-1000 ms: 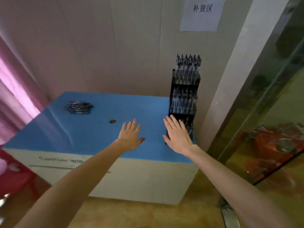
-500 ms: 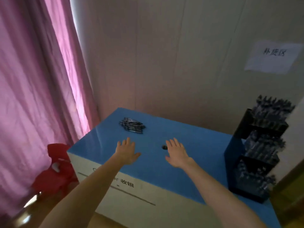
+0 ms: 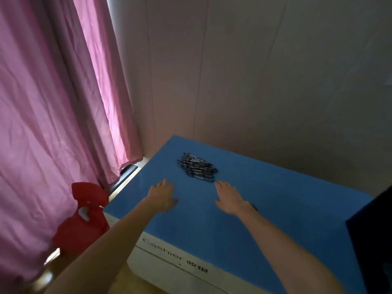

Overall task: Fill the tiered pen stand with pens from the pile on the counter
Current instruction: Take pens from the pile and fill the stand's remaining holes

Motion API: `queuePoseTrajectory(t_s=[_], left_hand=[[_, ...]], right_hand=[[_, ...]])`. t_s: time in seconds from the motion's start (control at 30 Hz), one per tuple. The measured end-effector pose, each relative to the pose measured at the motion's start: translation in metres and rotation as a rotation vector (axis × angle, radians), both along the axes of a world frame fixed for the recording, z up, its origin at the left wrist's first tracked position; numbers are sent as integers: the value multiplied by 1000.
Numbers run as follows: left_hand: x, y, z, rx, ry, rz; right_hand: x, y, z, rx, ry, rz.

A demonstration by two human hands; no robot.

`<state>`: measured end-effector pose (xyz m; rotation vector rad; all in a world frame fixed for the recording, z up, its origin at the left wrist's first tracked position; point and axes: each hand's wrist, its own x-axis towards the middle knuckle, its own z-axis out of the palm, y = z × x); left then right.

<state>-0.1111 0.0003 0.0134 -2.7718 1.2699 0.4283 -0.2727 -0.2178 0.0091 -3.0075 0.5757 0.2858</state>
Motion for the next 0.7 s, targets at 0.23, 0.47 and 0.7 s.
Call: queuePoseTrajectory(t_s=[0.23,0.47,0.7], left_hand=[[74,-39,-31,56,50,-58],[132,-79,-42,-10,98,-58],[163,-90,-65,-78,151,-106]], right_hand=[[93,-29,-43,-19,-41,110],[144,-56,-70,-137,-3,331],[156,-56,-80,-18,-62,241]])
